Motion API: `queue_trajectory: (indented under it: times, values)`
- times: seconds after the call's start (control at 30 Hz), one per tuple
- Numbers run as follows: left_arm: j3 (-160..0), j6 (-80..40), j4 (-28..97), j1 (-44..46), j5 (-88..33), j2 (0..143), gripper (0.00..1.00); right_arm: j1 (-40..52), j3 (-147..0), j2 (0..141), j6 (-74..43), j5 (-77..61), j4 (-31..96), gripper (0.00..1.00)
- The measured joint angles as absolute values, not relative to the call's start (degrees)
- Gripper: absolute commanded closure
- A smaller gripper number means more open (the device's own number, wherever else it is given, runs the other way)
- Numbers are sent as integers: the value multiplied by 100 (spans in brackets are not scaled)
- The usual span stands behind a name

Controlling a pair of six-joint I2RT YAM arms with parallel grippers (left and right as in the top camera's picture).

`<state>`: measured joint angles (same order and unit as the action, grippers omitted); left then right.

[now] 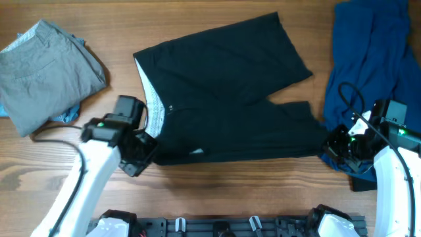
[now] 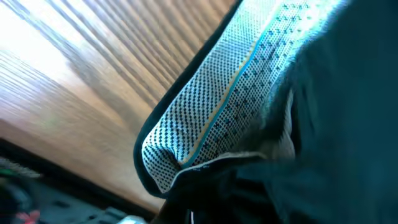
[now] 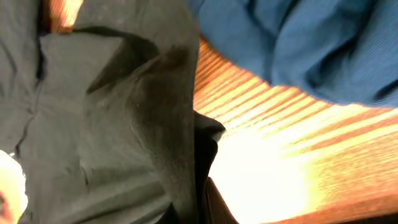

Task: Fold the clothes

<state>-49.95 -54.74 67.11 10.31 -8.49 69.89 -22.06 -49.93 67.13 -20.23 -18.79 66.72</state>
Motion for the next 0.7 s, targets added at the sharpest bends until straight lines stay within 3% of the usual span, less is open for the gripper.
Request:
queue_trajectory:
  times: [0.1,0.2,0.37,0.57,0.7]
  values:
    - [-5404,-4932,7072,998,-602,6436,96,-2206,-5013,6414,-2021,-2067,6761,95]
    - [-5664,-4759,6512,760,-591,6031,96,-2123,-5586,6300,-1870,-2412,6230,96]
    - [-5688,-5052,4453,-27,-773,6322,96,-1184,-5942,6591,-1667,-2724,3879,96]
    - [-5690,-5155,2720,-130,-429,7699,96,-403,-5968,7968,-1879,-2412,1210,96]
    - [-5675,-5177,832,-163,-261,8991,96,-97,-5988,9209,-2034,-2239,-683,96]
